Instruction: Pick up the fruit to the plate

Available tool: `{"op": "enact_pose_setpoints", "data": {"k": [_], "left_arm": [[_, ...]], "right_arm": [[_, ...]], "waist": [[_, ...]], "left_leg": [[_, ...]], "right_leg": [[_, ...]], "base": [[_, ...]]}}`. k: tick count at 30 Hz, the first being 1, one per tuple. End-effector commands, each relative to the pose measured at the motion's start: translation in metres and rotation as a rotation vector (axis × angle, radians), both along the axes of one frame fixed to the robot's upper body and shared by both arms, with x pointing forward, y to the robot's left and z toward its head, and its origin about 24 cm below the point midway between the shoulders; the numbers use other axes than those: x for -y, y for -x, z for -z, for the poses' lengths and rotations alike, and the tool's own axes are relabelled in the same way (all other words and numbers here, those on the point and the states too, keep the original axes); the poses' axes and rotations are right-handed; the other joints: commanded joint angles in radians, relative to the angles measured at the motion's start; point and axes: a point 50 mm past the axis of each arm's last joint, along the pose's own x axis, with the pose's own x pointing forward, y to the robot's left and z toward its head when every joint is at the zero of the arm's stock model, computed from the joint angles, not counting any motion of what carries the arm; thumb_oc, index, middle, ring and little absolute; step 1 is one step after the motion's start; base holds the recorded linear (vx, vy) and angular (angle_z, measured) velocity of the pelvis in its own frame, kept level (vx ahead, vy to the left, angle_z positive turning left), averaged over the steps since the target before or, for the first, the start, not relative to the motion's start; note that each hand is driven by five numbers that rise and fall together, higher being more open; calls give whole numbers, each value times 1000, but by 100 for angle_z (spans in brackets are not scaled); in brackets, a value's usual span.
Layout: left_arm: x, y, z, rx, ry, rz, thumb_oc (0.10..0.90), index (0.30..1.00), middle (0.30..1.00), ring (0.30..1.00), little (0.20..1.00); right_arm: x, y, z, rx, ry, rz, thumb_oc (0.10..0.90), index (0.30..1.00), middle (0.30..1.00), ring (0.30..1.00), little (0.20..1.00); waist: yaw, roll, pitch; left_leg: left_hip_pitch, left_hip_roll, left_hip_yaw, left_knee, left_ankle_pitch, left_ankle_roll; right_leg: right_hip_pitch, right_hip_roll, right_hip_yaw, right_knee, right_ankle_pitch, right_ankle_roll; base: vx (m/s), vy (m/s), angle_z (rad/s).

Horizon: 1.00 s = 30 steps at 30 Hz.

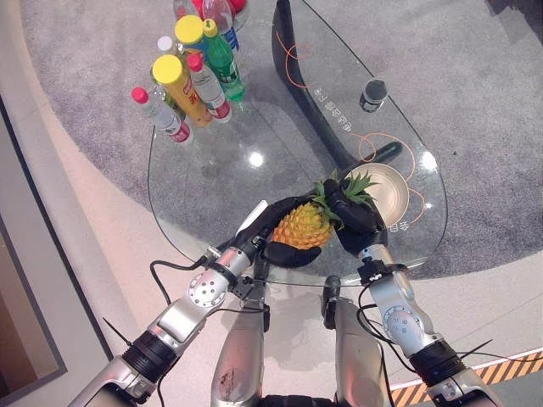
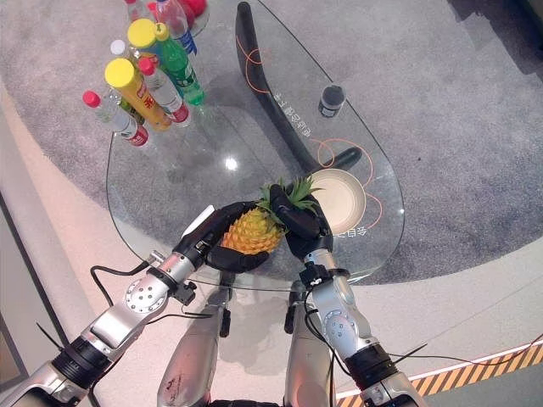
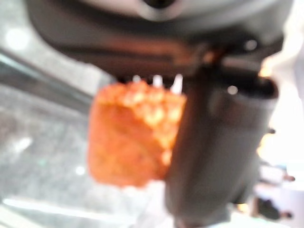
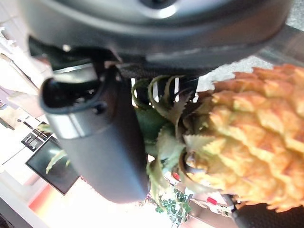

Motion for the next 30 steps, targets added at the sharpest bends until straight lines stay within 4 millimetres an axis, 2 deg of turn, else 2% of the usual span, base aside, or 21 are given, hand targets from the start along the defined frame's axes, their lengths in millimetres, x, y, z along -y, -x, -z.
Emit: {"op": "enact_pose_setpoints", "data": {"k": [1,11,15,30], "left_arm": [[2,-6,-21,115,11,-24,800,900,900,900,900],[-7,-8,-11,84,-23,-72,800,900,900,900,900],[-12,-8,-6,75,-30,-84,800,900,900,900,900],[-19,-7,6,47,-58,-128,800,900,900,900,900]], "right_arm": [[-56,19,-100,533,-126,-289,100,300,300,300,200],[-32,17,-112,610,66,-95,100,300,300,300,200],[-22,18,-116,632,41,-76,100,300,300,300,200],[-8,22,-131,713,188,64,100,300,300,300,200]], "waist": [[-41,-47,-24],[-50,-53,-24],[-54,-55,-24],[-59,-58,-24]], "left_leg": [[-7,-52,73,211,-109,82],[-1,-48,82,209,-113,82],[3,-45,85,207,-115,82],[6,-39,91,201,-117,80]], "right_leg": [[103,-4,-73,-269,246,-10],[105,-2,-69,-271,247,-8],[106,1,-66,-269,246,-7],[109,2,-64,-276,246,-4]], "base": [[0,0,0],[0,0,0],[0,0,0],[0,0,-1]]}}
